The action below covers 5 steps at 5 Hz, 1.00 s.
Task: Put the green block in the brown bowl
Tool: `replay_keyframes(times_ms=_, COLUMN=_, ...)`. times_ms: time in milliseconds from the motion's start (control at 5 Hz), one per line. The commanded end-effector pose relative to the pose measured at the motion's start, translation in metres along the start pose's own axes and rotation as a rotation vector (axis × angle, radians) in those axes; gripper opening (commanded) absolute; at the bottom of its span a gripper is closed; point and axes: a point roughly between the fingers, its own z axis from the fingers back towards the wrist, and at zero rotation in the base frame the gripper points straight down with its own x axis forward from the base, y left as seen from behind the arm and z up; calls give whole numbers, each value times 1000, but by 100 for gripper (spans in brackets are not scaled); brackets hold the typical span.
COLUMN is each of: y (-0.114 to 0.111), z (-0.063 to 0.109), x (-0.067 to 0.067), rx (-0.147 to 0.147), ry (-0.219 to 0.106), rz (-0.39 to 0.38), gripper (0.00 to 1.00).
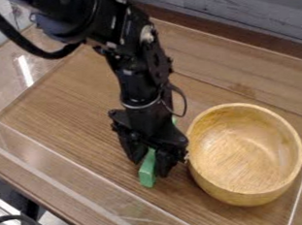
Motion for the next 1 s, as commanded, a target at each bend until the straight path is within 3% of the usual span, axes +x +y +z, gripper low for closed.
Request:
replay_keyframes(times_ms=0, y=2, z=6, x=7, rx=3, ry=-29, rz=-3, gripper=0)
replay_keyframes(times_ms=600, y=6, z=40, x=12, rx=33, ry=-22, rz=3, gripper=0)
replay_keyframes(times_ms=800, y=8, z=66, x=19, rx=44, ry=-51, rz=22, gripper=0)
